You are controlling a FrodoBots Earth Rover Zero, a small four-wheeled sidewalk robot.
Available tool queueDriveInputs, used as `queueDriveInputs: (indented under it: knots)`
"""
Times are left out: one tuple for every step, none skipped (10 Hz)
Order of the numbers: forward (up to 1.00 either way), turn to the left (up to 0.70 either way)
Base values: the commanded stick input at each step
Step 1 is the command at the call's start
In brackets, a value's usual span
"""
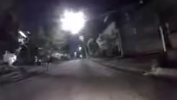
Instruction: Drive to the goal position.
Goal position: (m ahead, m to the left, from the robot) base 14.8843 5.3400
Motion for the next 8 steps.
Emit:
queueDriveInputs:
  knots:
    - [0.70, 0.00]
    - [0.70, 0.00]
    - [0.70, 0.00]
    - [0.70, 0.00]
    - [0.70, 0.00]
    - [0.70, 0.00]
    - [0.70, 0.00]
    - [0.70, 0.00]
